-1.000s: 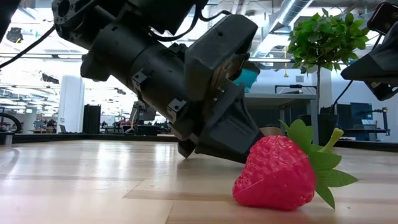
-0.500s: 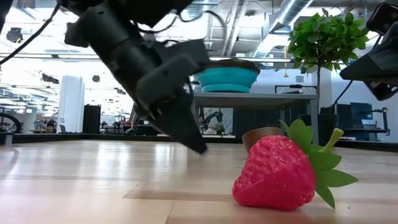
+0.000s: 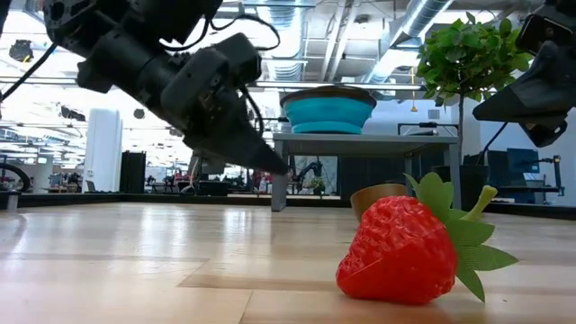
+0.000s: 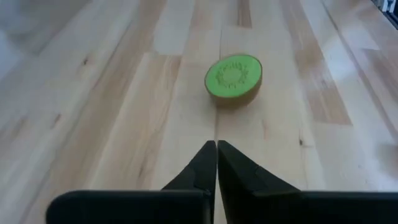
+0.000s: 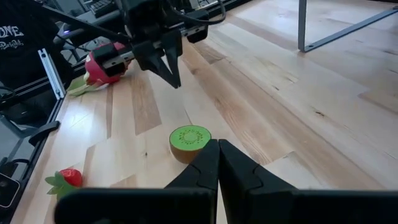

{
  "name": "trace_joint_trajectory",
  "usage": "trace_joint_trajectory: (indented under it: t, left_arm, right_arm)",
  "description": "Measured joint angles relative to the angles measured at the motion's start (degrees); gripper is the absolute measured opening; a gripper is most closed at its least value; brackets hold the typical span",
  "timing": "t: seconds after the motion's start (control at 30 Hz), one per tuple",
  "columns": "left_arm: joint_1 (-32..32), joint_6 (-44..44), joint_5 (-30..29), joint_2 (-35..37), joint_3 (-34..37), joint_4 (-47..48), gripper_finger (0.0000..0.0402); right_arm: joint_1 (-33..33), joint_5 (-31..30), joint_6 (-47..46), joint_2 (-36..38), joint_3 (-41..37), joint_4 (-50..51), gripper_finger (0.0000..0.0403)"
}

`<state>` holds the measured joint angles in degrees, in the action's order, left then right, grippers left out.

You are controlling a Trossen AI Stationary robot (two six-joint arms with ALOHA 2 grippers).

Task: Pick & Place Fruit
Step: Put the kiwi into the strainer bowl

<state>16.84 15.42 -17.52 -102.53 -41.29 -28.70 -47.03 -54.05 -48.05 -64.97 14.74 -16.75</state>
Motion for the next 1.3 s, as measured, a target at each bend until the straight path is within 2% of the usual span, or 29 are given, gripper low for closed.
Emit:
trace_joint_trajectory:
  t: [0.1,0.23,0.47,0.63,0.8,1.0,1.3]
  left_arm:
    - [-0.1,-4.6,1.2,0.0,0.0,0.3,0.0026]
    - [0.0,-9.0,2.6,0.0,0.0,-0.4,0.0069]
    - [0.0,-8.7,2.7,0.0,0.0,-1.0,0.0166]
    - [0.0,-4.6,2.7,0.0,0.0,-1.1,0.0239]
    - [0.0,-4.5,4.6,0.0,0.0,-1.3,0.0295]
    - [0.0,-4.4,10.1,0.0,0.0,-1.6,0.0329]
    - [-0.8,-5.0,8.5,-0.1,0.0,-2.3,0.0335]
  right_arm:
    - [-0.1,0.0,0.0,0.0,0.0,0.0,0.0000]
    - [-0.2,0.0,0.0,0.0,0.0,0.0,0.0000]
    - [-0.2,0.1,0.0,0.0,0.0,0.0,0.0000]
    - [-0.2,0.1,0.0,0.0,0.0,0.0,0.0000]
    - [-0.2,0.1,0.0,0.0,0.0,0.0,0.0000]
    - [-0.2,0.1,0.0,0.0,0.0,-0.2,0.0000]
    - [-0.1,0.1,0.0,0.0,0.0,-0.5,0.0000]
